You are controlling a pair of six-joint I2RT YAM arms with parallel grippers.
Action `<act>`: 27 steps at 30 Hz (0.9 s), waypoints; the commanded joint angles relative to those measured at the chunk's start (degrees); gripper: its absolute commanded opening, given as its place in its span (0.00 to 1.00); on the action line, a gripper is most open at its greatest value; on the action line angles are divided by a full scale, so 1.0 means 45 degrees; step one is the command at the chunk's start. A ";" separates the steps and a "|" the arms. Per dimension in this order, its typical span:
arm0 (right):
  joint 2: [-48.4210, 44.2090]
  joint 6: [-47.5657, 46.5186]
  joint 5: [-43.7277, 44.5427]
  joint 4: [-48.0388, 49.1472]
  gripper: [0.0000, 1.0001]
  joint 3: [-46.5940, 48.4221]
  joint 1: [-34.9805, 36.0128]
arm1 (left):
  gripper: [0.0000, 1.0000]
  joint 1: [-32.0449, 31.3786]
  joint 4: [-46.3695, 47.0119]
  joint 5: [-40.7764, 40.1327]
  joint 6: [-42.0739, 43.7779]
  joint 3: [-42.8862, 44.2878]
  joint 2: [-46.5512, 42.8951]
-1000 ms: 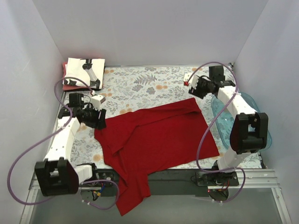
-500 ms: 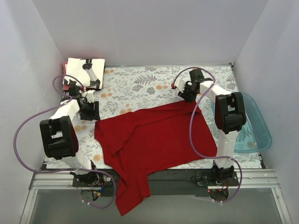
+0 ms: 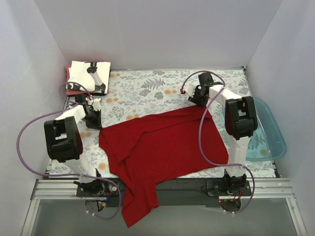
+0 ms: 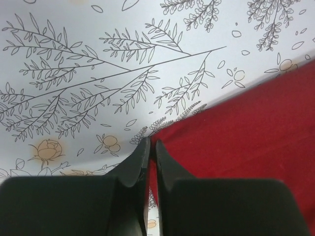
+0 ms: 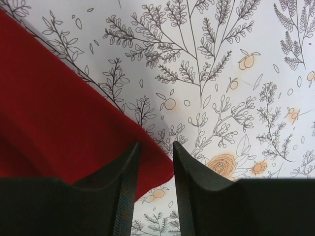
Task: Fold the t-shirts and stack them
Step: Fold the tshirt
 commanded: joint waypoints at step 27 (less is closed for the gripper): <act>-0.0700 0.1778 -0.0037 0.0318 0.63 0.2338 0.0145 | 0.46 0.0910 -0.2216 0.1846 0.0853 0.8115 0.2014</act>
